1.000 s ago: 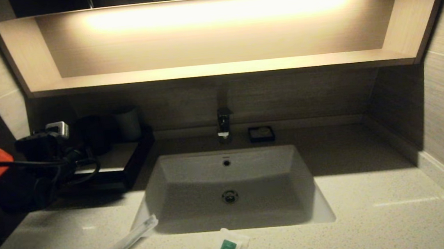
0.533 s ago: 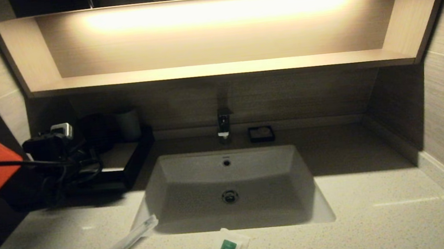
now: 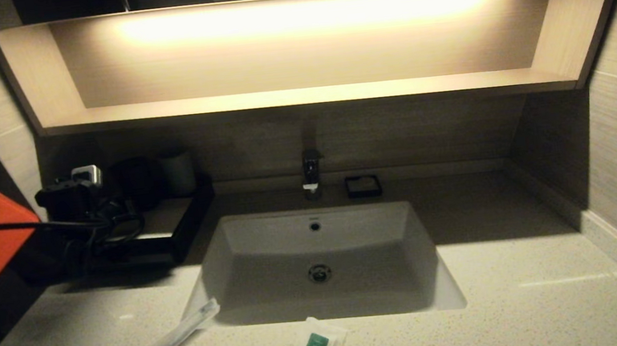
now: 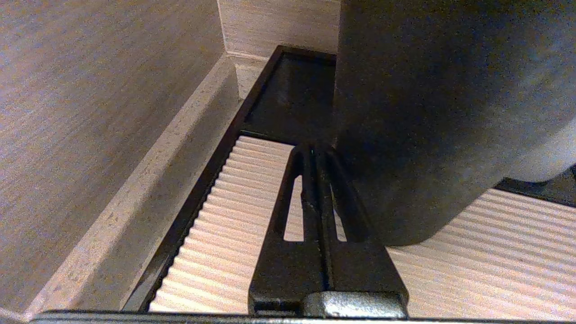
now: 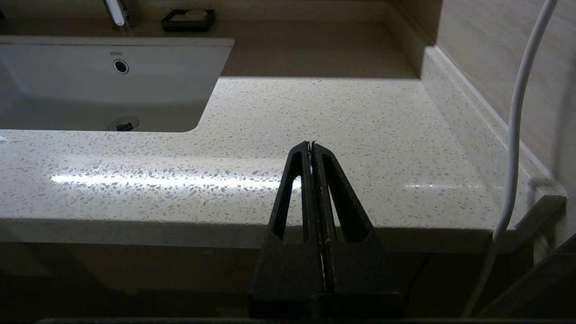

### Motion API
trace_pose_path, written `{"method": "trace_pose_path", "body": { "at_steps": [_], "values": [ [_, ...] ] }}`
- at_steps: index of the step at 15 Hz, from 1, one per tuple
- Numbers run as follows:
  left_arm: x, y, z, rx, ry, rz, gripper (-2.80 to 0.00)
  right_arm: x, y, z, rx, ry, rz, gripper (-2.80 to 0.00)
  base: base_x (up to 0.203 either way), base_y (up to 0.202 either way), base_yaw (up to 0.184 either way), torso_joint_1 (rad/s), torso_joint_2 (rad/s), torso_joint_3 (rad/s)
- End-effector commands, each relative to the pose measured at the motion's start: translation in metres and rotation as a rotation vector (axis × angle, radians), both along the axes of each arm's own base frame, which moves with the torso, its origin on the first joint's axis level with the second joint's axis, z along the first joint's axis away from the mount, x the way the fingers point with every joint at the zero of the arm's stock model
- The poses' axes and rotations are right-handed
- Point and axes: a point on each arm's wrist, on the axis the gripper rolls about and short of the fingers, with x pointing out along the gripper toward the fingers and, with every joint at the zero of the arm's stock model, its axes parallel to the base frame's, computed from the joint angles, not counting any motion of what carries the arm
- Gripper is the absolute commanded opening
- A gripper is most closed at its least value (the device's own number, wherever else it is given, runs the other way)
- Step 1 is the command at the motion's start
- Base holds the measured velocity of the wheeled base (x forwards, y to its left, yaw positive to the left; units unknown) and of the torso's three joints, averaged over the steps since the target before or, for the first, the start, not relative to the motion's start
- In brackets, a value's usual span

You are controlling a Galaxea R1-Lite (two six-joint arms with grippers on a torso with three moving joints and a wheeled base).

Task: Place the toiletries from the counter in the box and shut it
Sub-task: Place the cup on the storage box

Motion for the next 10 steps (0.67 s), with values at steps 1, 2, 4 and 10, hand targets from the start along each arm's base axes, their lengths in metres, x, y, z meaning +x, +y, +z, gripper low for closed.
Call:
{"method": "trace_pose_path", "body": {
  "at_steps": [1,2,4,10],
  "values": [
    [0.004,0.001,-0.004,0.001,-0.004,0.001,-2.8,0.0,0.0,0.0,0.0,0.001,0.0,-2.8,0.0,0.0,0.0,0.0,0.0,0.0],
    [0.005,0.001,-0.003,0.002,-0.009,0.002,-2.8,0.0,0.0,0.0,0.0,0.001,0.0,-2.8,0.0,0.0,0.0,0.0,0.0,0.0],
    [0.008,0.002,-0.004,0.003,-0.012,0.002,-2.8,0.0,0.0,0.0,0.0,0.001,-0.002,-2.8,0.0,0.0,0.0,0.0,0.0,0.0],
    [-0.001,0.001,0.011,0.003,-0.031,0.012,-2.8,0.0,0.0,0.0,0.0,0.001,0.0,-2.8,0.0,0.0,0.0,0.0,0.0,0.0]
  ]
}}
